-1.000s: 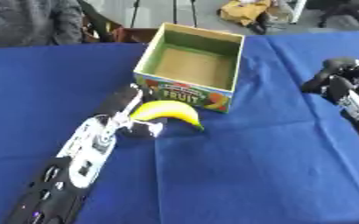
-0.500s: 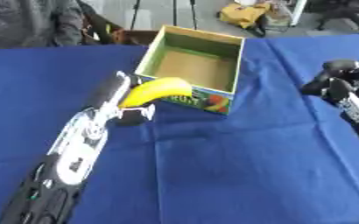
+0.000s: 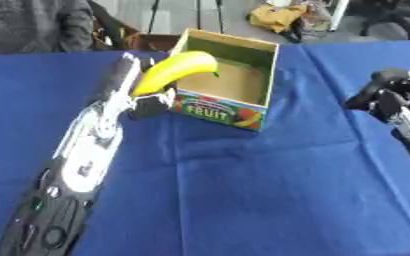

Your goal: Pick up objects on the table and place them in the box.

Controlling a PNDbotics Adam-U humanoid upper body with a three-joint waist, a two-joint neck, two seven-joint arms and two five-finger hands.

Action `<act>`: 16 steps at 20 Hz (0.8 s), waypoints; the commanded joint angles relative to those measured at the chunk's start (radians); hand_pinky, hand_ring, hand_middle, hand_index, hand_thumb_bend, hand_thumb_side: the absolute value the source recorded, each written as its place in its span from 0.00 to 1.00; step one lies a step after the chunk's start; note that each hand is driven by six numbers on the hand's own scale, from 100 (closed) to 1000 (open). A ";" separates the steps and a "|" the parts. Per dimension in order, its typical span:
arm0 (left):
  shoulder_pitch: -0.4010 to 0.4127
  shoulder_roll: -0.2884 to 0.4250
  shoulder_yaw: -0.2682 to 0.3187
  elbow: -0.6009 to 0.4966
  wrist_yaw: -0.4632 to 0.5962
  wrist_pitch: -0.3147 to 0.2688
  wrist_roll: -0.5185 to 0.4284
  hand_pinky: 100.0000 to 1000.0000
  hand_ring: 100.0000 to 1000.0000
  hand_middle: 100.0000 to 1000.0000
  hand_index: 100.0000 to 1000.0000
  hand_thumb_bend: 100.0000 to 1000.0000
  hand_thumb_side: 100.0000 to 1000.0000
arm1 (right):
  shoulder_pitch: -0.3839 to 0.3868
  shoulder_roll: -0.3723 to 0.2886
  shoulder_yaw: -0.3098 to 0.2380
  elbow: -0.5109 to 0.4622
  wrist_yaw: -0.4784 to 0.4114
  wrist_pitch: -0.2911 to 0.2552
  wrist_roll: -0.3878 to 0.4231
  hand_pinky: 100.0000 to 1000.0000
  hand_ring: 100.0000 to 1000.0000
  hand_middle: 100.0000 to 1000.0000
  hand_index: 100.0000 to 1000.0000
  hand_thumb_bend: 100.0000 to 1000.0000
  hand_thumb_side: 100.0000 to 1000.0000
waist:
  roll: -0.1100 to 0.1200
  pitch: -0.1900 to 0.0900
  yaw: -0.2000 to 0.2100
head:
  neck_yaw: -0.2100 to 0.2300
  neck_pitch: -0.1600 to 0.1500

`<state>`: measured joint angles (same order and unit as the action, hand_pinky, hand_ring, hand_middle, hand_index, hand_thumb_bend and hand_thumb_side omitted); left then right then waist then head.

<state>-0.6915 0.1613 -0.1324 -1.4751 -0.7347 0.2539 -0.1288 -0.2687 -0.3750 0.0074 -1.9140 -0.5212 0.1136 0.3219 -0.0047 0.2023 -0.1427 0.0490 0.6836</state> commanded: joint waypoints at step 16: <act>-0.272 0.012 0.095 0.372 -0.108 0.016 0.113 0.57 0.37 0.26 0.48 0.00 0.04 | -0.035 -0.010 0.039 -0.024 -0.018 0.017 0.042 0.77 0.65 0.56 0.71 0.00 0.00 | 0.013 -0.015 -0.131 | 0.079 -0.023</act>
<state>-0.9364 0.1497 -0.0538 -1.1129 -0.8335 0.2721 -0.0287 -0.2900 -0.3738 0.0467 -1.9184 -0.5308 0.1307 0.3580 0.0112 0.2016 -0.2750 0.1218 0.6737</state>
